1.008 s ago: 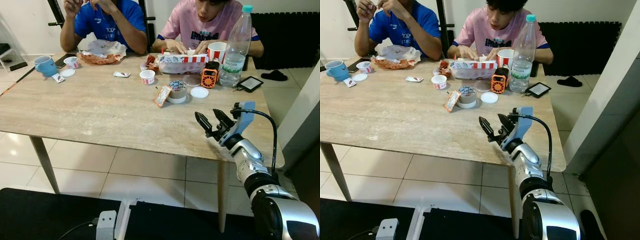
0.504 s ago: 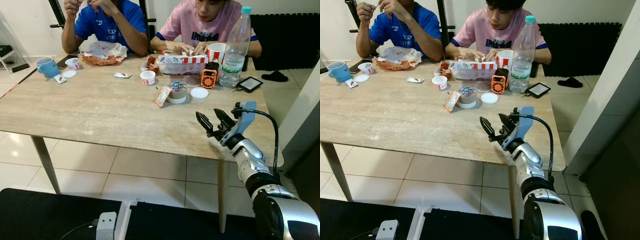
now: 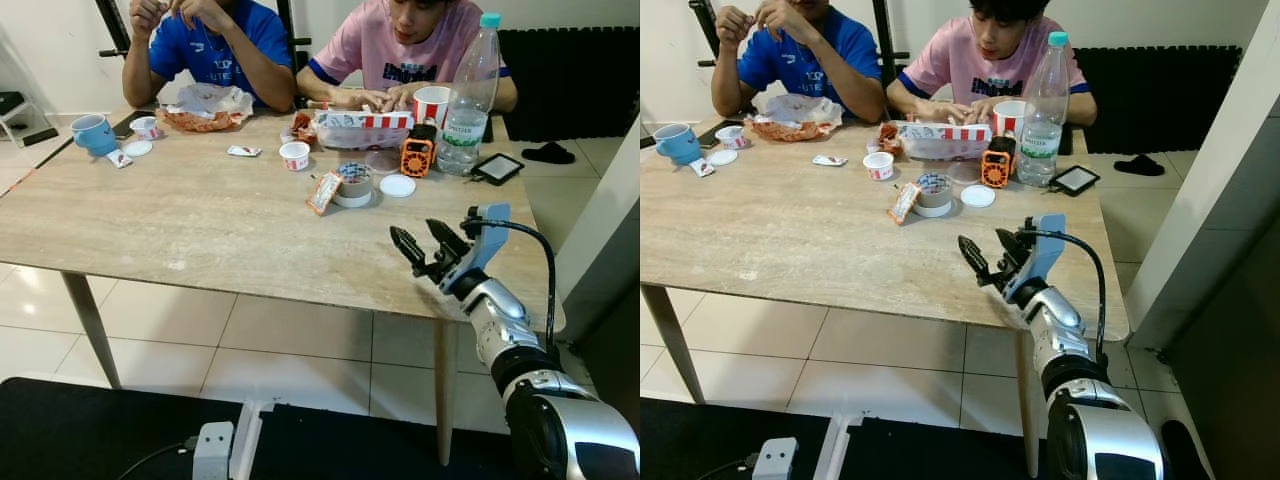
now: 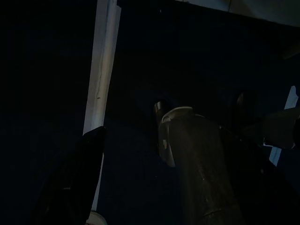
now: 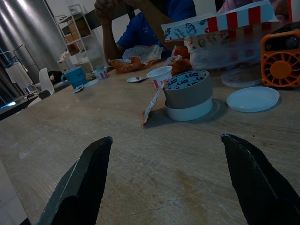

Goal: Restocking fridge

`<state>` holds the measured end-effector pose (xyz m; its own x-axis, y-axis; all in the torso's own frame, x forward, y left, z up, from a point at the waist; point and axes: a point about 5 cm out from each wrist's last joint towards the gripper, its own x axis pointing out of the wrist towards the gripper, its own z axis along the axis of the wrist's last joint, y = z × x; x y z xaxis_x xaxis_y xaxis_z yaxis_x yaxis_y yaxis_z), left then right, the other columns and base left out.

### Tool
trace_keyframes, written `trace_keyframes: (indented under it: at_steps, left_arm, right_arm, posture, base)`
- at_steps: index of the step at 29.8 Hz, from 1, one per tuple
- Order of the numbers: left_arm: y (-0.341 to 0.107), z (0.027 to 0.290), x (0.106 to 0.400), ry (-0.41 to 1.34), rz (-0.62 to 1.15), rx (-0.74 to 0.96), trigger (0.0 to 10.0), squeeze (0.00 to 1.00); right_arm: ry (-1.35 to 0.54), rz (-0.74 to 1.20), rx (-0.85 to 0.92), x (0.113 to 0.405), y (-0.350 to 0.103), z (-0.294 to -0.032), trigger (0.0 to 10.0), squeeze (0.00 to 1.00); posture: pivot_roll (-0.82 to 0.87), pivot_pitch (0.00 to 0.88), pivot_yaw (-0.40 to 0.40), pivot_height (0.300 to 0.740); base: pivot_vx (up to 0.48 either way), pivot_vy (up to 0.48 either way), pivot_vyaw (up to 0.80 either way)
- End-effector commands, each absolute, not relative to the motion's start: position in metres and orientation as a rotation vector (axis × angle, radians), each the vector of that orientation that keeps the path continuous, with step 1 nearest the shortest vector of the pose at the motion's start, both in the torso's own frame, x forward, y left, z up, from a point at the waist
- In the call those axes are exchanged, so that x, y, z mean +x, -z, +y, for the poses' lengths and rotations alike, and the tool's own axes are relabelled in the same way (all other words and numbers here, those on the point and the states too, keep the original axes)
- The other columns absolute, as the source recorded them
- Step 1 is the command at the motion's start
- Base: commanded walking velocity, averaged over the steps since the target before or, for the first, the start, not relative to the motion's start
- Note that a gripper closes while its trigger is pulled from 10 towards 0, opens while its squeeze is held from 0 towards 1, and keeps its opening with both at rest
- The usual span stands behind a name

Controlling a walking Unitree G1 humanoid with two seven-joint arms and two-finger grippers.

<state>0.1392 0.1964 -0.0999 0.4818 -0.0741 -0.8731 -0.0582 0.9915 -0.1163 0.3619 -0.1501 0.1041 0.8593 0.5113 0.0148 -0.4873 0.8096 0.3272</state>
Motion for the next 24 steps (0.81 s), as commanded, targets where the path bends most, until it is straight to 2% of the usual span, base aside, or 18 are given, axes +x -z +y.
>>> trace_keyframes:
  at_steps: [1, 8, 24]
  left_arm:
    - [0.1020, 0.1953, 0.1336, 0.011, 1.086, -0.140, 10.0, 0.00]
    - [0.1019, 0.1978, 0.1327, 0.009, 1.088, -0.139, 10.0, 0.00]
    - [0.1019, 0.1958, 0.1335, 0.024, 1.090, -0.141, 10.0, 0.00]
  right_arm:
    - [-0.560, 0.076, 0.307, 0.3604, -0.1033, -0.1465, 10.0, 0.00]
    - [-0.571, 0.077, 0.307, 0.3597, -0.1028, -0.1452, 10.0, 0.00]
    - [-0.597, 0.079, 0.308, 0.3593, -0.1026, -0.1399, 10.0, 0.00]
  posture:
    - [-0.04, 0.000, 0.042, 0.740]
    - [-0.04, 0.000, 0.043, 0.740]
    - [-0.04, 0.000, 0.043, 0.740]
  base:
    - [0.000, 0.000, 0.00]
    - [0.000, 0.000, 0.00]
    - [0.259, 0.000, 0.00]
